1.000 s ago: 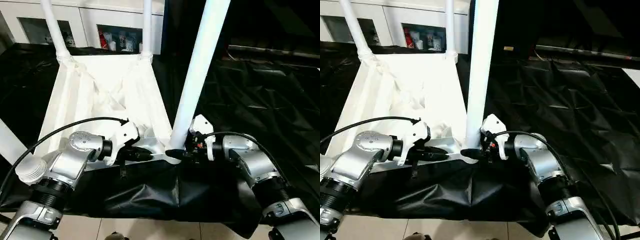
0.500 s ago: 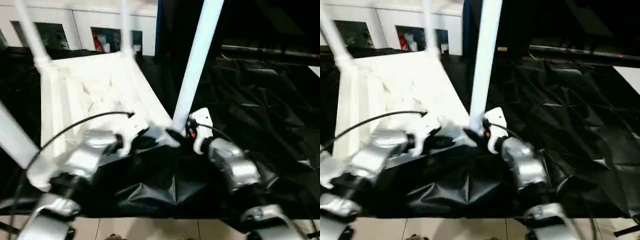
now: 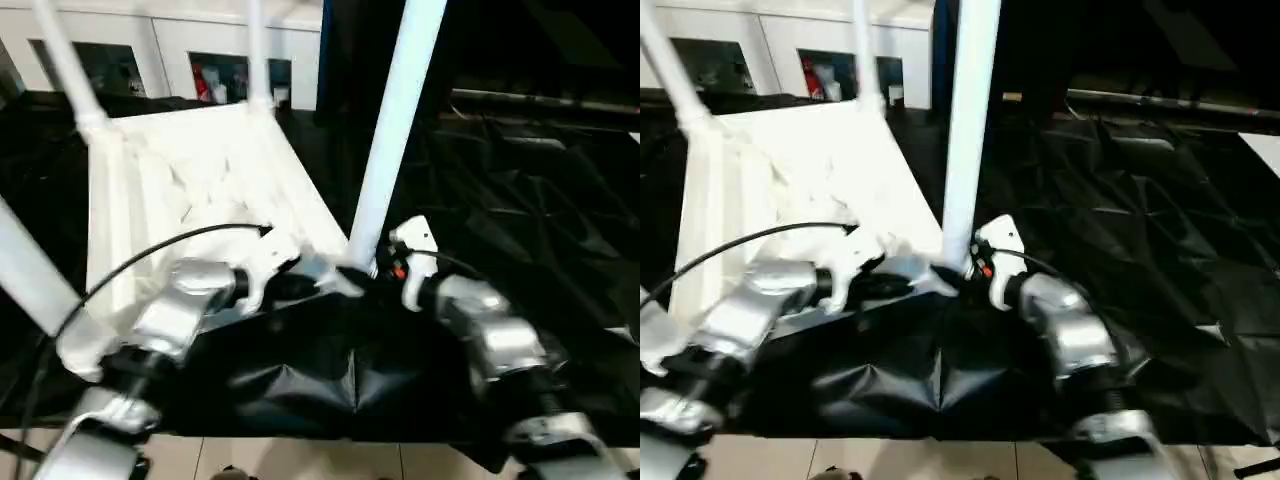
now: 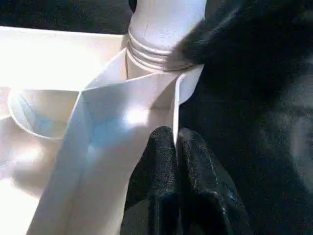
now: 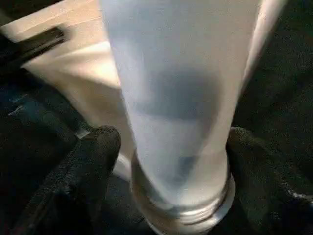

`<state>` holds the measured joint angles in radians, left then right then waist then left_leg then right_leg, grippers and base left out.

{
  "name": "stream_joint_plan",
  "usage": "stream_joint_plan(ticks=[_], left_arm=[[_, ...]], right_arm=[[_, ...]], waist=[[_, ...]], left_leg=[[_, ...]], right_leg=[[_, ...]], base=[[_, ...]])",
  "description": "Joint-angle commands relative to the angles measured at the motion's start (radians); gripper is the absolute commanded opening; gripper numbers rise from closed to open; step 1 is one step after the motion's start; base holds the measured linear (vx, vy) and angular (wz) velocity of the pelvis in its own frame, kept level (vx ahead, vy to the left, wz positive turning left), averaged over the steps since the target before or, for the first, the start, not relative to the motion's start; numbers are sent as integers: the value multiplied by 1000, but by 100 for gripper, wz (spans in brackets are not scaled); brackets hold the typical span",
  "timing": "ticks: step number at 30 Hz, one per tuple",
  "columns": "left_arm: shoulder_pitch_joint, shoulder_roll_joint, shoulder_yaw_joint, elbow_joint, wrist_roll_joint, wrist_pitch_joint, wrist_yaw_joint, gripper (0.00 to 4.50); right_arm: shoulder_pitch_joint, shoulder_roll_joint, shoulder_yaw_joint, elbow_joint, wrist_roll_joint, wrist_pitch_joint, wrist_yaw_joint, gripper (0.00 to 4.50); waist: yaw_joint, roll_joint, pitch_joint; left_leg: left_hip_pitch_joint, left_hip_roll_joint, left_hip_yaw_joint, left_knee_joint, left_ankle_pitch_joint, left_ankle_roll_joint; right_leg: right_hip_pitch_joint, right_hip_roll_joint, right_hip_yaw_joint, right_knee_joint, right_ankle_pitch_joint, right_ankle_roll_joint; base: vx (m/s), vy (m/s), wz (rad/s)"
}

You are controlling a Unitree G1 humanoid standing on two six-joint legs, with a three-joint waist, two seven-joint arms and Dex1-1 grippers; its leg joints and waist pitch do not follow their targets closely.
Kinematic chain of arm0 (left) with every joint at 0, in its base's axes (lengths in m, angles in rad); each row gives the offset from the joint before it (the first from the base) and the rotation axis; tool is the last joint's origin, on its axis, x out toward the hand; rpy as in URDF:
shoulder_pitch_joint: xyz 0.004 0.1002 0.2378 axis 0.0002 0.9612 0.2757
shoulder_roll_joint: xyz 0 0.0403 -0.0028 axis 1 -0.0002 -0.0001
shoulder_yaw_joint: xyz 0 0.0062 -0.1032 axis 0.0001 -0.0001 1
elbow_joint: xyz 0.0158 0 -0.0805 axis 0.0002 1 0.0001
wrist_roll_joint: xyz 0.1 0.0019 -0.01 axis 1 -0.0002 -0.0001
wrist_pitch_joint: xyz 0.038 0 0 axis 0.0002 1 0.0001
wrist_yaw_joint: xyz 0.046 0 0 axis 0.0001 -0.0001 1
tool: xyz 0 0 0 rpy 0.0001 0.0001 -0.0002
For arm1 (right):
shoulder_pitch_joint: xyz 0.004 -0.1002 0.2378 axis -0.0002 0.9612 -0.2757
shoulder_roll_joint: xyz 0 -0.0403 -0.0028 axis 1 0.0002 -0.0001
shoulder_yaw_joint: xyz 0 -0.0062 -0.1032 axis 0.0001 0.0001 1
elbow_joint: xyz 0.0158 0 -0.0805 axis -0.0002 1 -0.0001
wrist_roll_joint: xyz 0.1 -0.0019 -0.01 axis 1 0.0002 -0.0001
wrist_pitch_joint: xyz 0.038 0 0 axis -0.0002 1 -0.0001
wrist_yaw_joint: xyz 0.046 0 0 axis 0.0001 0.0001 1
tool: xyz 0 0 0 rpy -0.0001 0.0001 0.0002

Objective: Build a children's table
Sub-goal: Rotate leg to tighten

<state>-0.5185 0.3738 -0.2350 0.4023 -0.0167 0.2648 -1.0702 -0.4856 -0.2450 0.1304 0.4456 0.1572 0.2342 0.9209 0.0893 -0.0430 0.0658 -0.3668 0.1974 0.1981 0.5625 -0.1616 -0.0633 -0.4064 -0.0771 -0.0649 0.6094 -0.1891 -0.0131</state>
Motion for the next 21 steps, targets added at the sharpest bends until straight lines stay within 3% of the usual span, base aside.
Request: stream_joint_plan(ticks=[1,8,13,21], left_arm=[[19,2,-25,-26,-36,-18,-64,0],[56,64,-42,-96,-71,7,-177,0],[61,64,-42,-101,-70,5,-175,0],[58,56,-42,-104,-69,9,-167,0]], right_arm=[[-4,-15,64,-56,16,6,134,359],[-22,-65,107,-12,-48,-51,168,359],[-29,-60,106,-10,-34,-34,179,359],[-29,-59,107,5,-34,-49,181,280]], waist=[[3,-2,-56],[2,-4,-54],[2,-5,-55],[4,-6,-57]], left_leg=[[12,39,-18,-59,-218,44],[15,42,-19,-61,-229,25],[16,40,-17,-59,-219,23],[15,39,-16,-56,-197,30]], right_leg=[[47,-69,51,-75,-213,-178],[42,-71,51,-74,-233,-197],[44,-68,52,-71,-202,-203],[47,-68,51,-67,-173,-209]], base=[[0,0,0],[0,0,0],[0,0,0],[0,0,0]])
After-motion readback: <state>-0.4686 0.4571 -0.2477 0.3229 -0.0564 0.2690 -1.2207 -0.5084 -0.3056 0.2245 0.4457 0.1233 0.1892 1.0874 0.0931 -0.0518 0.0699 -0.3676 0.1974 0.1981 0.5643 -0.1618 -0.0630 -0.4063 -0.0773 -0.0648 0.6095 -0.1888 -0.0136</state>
